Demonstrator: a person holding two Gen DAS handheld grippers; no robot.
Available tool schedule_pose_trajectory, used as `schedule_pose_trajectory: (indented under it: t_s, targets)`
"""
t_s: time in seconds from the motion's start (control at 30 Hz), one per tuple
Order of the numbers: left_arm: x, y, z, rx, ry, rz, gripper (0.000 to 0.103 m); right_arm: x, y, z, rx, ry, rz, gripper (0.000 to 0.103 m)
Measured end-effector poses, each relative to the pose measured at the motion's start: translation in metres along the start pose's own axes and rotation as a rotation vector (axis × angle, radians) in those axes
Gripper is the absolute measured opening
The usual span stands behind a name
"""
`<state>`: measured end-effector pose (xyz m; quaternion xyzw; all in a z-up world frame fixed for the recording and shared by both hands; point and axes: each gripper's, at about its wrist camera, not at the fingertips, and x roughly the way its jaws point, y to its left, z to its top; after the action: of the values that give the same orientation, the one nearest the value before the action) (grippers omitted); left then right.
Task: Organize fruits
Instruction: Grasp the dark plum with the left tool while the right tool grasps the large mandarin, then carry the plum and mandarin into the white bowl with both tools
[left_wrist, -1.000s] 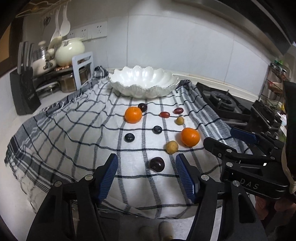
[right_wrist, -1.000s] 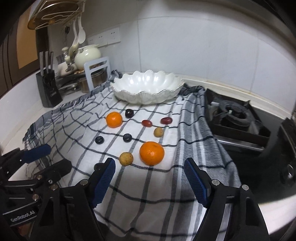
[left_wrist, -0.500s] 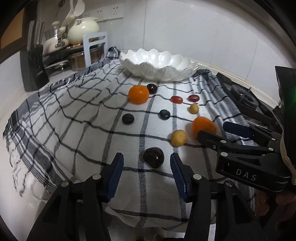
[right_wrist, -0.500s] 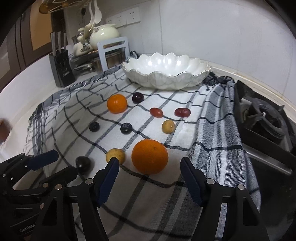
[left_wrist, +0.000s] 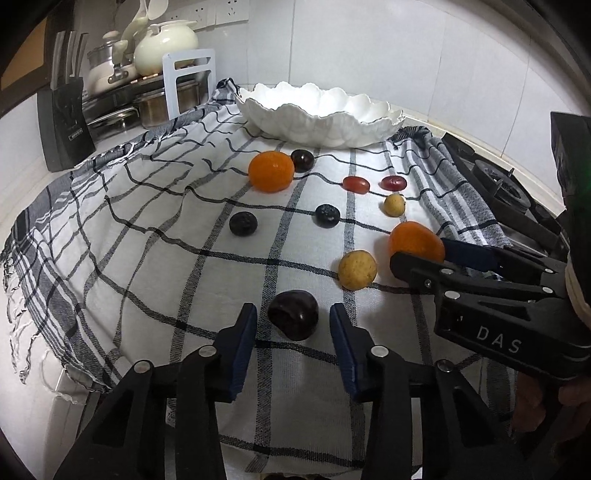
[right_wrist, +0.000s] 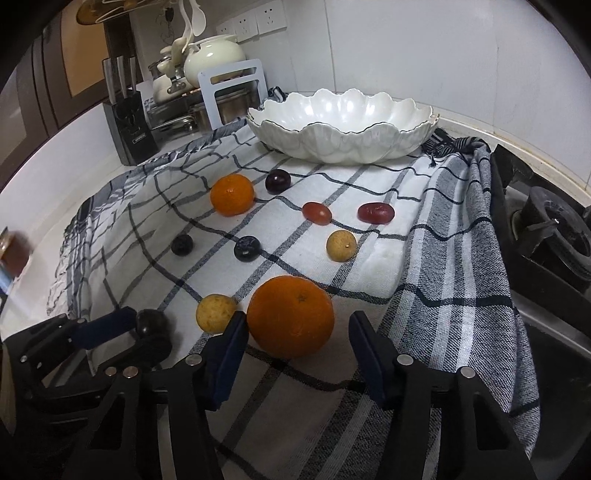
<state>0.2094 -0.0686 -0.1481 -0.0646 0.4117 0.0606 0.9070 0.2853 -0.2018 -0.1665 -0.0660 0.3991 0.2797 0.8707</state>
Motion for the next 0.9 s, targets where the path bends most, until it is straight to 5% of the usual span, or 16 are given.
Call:
schedule_pose_trajectory:
  t_s: [0.13, 0.9]
  targets:
    - [0.002, -0.001, 0.000, -0.006, -0.001, 0.006, 0.030, 0.000, 0.001, 0.000, -0.008, -0.004, 0.023, 0.048]
    - [-0.034, -0.009, 0.036, -0.019, -0.120, 0.001, 0.028, -0.038, -0.003, 0.018, -0.006, -0.085, 0.018, 0.047]
